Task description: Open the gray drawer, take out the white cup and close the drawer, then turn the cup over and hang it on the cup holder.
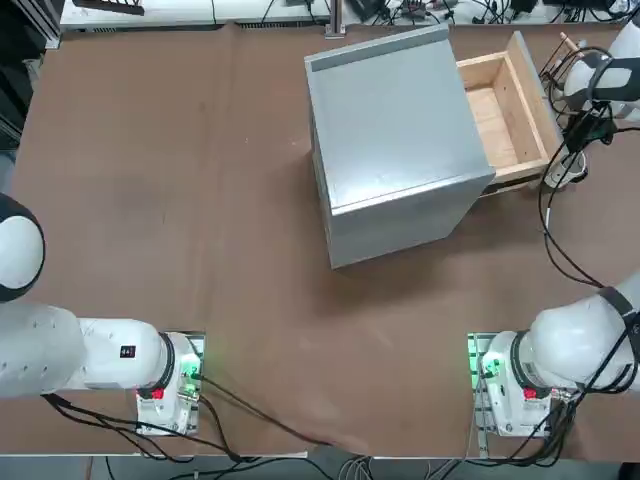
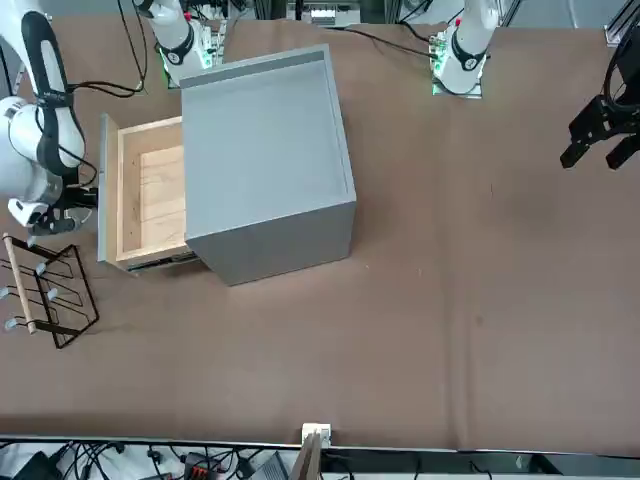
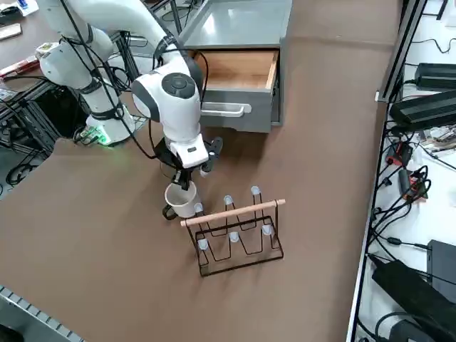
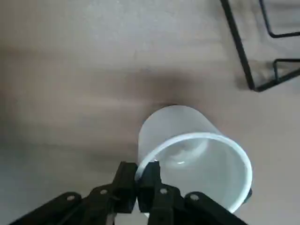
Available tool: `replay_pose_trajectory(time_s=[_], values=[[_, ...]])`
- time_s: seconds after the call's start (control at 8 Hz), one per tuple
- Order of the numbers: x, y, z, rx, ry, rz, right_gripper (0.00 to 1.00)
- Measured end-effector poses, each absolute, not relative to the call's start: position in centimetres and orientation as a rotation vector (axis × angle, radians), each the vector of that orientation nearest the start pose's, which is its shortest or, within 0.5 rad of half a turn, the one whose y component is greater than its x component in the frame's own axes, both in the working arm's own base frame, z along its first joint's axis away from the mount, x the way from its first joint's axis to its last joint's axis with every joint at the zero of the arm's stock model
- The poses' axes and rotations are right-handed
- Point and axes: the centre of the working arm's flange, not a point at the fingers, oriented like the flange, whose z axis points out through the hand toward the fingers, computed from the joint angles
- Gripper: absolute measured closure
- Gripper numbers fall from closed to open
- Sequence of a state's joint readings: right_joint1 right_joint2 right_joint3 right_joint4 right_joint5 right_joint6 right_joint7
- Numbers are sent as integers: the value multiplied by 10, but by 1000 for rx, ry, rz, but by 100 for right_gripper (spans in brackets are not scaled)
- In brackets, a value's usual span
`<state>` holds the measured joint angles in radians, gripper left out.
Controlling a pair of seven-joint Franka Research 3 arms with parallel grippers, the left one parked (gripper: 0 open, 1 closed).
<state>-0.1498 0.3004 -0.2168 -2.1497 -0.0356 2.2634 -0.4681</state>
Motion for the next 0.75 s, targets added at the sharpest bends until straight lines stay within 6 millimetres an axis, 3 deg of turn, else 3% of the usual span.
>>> replay_pose_trajectory(time_s=[0.25, 0.38, 0.62, 0.75], values=[[515, -187, 250, -3123, -235, 325, 63], [517, -184, 258, -3115, -242, 338, 42], [524, -184, 303, -3097, -241, 361, 3], [529, -182, 334, -3091, -253, 351, 0]])
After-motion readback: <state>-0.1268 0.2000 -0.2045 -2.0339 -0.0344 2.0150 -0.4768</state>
